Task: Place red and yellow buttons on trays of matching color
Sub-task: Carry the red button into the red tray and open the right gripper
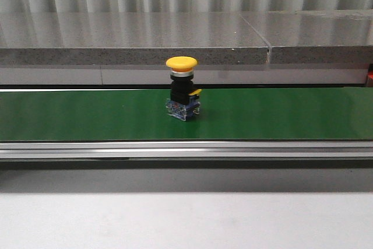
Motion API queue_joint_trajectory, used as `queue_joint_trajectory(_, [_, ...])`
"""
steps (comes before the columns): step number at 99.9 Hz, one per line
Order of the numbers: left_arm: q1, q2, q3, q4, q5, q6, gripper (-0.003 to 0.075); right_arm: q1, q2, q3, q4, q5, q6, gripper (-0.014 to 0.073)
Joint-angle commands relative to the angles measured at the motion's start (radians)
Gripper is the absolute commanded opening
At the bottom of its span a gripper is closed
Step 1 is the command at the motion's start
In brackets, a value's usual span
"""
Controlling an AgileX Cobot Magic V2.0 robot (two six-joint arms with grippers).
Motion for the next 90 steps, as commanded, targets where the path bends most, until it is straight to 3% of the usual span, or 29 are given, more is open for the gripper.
queue_joint_trajectory(1, [-0.007,0.005,-0.027,0.000,-0.078,0.000,-0.0020,-0.008,-0.039,-0.034,0.006,-0.047,-0.006,0.0083])
queue_joint_trajectory(18, [-0.007,0.005,-0.027,0.000,-0.078,0.000,-0.0020,-0.008,-0.029,-0.034,0.006,-0.046,-0.006,0.0250])
queue_joint_trajectory(31, [-0.007,0.005,-0.027,0.000,-0.078,0.000,-0.0020,-0.008,-0.031,-0.036,0.006,-0.043,-0.007,0.0510])
queue_joint_trajectory(42, [-0.007,0.005,-0.027,0.000,-0.078,0.000,-0.0020,-0.009,-0.031,-0.063,0.006,-0.006,-0.007,0.0650])
queue_joint_trajectory(90, [-0.007,0.005,-0.027,0.000,-0.078,0.000,-0.0020,-0.007,-0.299,-0.102,0.006,0.215,-0.011,0.0655])
